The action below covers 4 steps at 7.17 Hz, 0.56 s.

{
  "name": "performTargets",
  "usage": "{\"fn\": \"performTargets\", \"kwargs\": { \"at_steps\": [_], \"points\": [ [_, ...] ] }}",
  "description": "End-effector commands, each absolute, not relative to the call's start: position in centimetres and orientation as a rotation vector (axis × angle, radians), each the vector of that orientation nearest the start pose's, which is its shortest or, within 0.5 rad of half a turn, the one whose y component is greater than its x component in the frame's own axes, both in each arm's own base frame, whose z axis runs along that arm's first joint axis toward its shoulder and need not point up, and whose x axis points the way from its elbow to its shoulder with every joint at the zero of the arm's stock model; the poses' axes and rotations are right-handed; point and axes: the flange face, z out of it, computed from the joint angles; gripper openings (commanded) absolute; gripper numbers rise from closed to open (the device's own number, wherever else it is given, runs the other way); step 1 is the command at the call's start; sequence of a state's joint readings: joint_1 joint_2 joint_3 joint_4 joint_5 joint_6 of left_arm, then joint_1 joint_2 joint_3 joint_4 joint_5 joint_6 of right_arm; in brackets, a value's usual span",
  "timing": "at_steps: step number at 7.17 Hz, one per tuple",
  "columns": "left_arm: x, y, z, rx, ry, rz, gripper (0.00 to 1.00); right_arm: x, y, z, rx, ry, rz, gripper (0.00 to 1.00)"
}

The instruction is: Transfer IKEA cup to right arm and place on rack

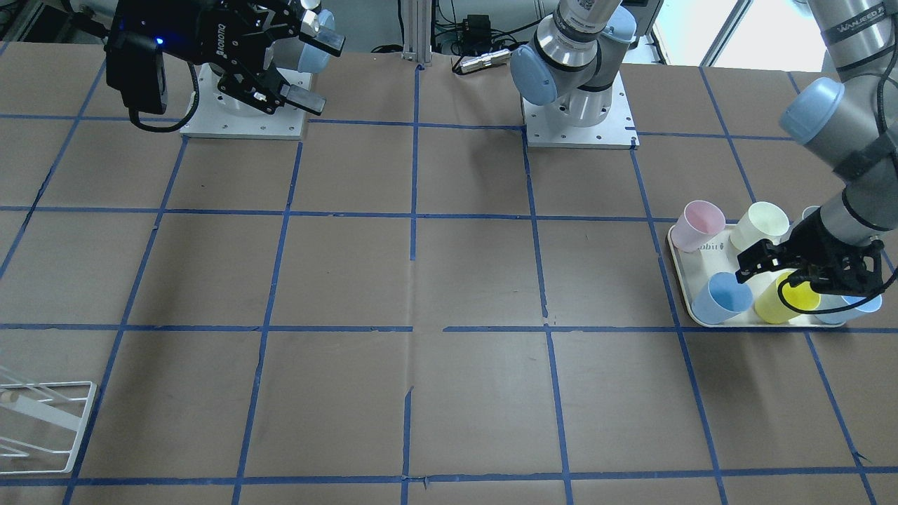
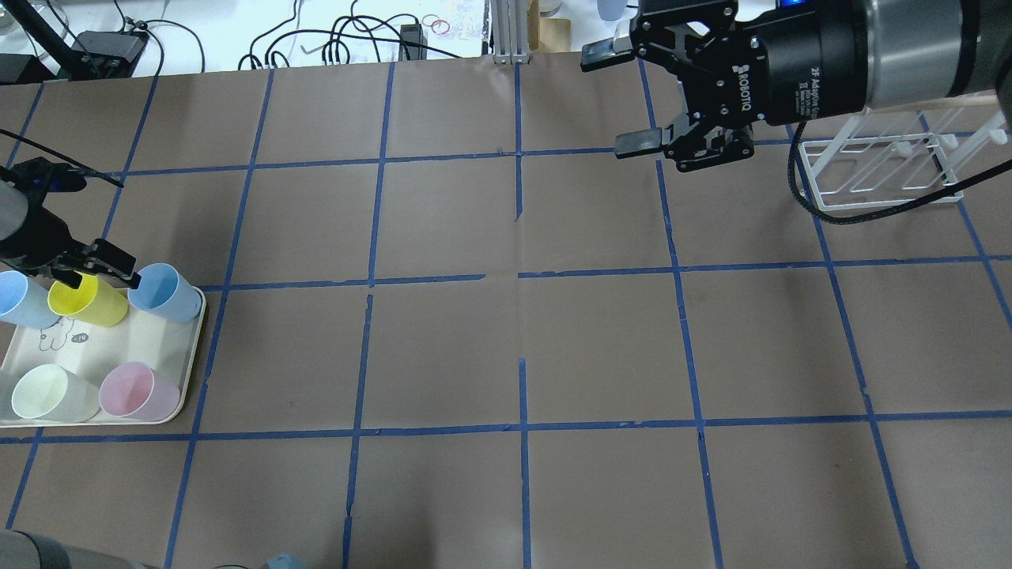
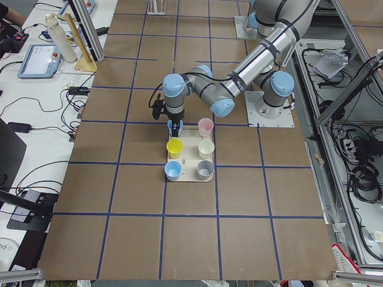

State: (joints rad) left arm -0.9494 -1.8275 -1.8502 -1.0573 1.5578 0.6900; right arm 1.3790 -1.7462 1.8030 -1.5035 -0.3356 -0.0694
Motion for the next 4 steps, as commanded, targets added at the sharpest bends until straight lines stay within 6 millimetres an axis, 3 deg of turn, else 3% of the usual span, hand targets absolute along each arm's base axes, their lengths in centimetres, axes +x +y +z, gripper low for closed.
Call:
{"fn": "performTargets", "kwargs": {
  "at_steps": [1,2,4],
  "points": [
    [19.7,-53.2,26.2,0.148,3.164,0.023,1.0,14.6,-44.8,50.4,0.15,1.775,-0.109,1.0],
    [19.9,-53.5,26.6,0.15,3.159,0.012,0.97,14.6,-44.7,49.5,0.165,1.762,-0.09,1.0],
    [19.9,-53.4,25.4,0.168,3.173,0.039,0.97,14.8,-44.0,47.9,0.273,1.739,0.04,1.0]
  ]
}}
